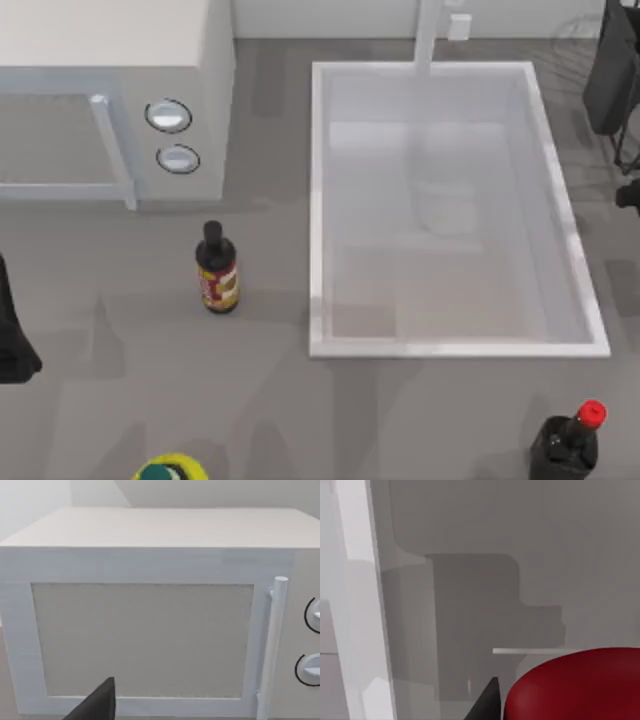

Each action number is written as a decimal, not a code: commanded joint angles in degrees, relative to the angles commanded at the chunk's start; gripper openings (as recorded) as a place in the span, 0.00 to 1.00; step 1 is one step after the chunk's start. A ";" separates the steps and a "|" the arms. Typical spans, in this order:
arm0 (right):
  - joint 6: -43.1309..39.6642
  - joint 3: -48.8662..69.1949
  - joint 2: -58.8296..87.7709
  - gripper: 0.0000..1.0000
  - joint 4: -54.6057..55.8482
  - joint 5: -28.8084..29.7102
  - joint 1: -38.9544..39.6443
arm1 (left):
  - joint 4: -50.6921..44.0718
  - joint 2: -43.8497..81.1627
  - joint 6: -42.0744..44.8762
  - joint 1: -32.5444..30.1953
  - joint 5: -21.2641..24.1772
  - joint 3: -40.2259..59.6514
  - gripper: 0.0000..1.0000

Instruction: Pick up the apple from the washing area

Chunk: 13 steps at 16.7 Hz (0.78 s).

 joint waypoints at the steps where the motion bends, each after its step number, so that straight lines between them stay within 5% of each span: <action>1: 0.00 0.00 0.00 0.23 0.00 0.00 0.00 | 0.00 0.00 0.00 0.00 0.00 0.00 1.00; 11: 0.00 0.00 0.00 0.98 0.00 0.00 0.00 | 0.00 0.00 0.00 0.00 0.00 0.00 1.00; 13: 0.00 0.00 0.00 1.00 0.00 0.00 0.00 | 0.00 0.00 0.00 0.00 0.00 0.00 1.00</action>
